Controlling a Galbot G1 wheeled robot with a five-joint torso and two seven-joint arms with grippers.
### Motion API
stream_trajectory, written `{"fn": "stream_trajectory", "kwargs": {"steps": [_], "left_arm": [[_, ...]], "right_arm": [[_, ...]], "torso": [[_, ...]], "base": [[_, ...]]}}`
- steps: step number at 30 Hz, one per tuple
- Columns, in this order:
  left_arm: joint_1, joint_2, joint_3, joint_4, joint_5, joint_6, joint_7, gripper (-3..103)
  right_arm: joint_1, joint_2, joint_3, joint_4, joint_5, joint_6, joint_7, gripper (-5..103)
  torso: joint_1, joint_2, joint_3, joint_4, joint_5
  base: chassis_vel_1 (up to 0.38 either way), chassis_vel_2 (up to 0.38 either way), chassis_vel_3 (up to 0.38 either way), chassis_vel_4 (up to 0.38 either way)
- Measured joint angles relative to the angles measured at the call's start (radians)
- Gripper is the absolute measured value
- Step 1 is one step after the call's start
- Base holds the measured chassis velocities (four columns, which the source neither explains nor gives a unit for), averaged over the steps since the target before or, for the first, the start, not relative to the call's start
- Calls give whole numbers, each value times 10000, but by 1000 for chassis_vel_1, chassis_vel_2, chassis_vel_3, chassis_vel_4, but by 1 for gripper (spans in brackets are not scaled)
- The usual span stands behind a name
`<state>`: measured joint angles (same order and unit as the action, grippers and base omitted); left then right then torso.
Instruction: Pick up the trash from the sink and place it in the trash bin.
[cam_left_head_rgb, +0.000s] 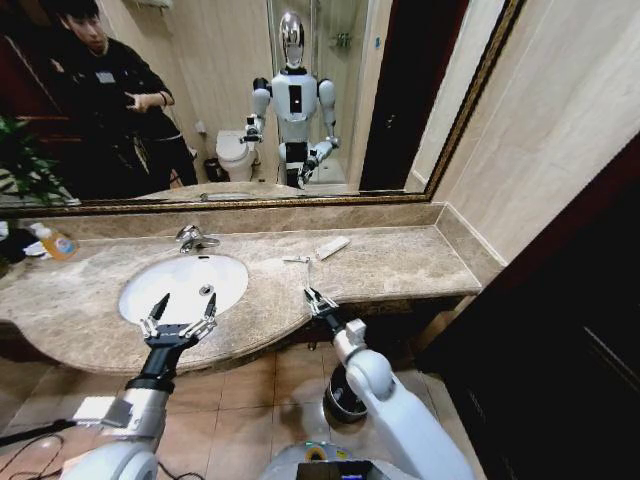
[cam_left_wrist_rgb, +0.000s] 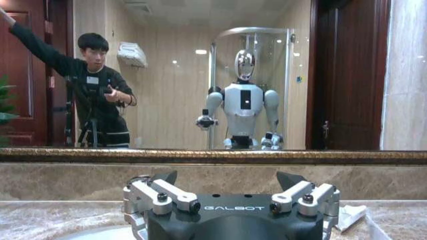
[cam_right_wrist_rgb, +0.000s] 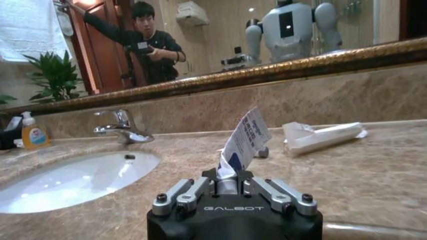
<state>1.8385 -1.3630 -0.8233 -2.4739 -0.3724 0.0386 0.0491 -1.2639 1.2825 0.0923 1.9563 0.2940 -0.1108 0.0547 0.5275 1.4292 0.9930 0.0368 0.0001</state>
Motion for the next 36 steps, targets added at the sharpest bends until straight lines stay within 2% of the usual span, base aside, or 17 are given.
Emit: {"fn": "stream_trajectory", "kwargs": {"steps": [11, 14, 20, 23, 28, 30, 33, 36], "left_arm": [[0, 0, -1, 0, 0, 0, -2, 100], [0, 0, -1, 0, 0, 0, -2, 100], [0, 0, -1, 0, 0, 0, -2, 100], [0, 0, 0, 0, 0, 0, -2, 100], [0, 0, -1, 0, 0, 0, -2, 100], [0, 0, -1, 0, 0, 0, -2, 100], [0, 0, -1, 0, 0, 0, -3, 100], [0, 0, -1, 1, 0, 0, -2, 100]], "right_arm": [[-1926, -793, 837, 1541, 102, 531, 202, 18], [-2221, -840, 1121, 1580, 151, 658, 159, 18], [-3192, -769, 1849, 1075, 238, 1449, -204, 18], [-3753, -619, 2149, 8, 314, 2282, -464, 18], [-3943, -540, 2074, -939, 558, 2681, -535, 18], [-3666, -378, 1932, -1976, 545, 2848, -575, 18], [-3415, -233, 1903, -2621, 446, 2897, -637, 18], [-2425, 291, 1901, -5088, -8, 3252, -766, 18]], "torso": [[0, 0, 0, 0, 0], [0, 0, 0, 1, -1], [0, 0, 0, 0, 0], [0, 0, 0, 0, 0], [-1, 1, 0, -1, -2], [-1, 1, 0, 0, -1], [-1, 0, 0, 0, 0], [0, 0, 1, 2, 1]], "base": [[0, 0, 0, 0], [0, 0, 0, 0], [0, 0, 0, 0], [0, 0, 0, 0], [0, 0, 0, 0], [0, 0, 0, 0], [0, 0, 0, 0], [0, 0, 0, 0]]}}
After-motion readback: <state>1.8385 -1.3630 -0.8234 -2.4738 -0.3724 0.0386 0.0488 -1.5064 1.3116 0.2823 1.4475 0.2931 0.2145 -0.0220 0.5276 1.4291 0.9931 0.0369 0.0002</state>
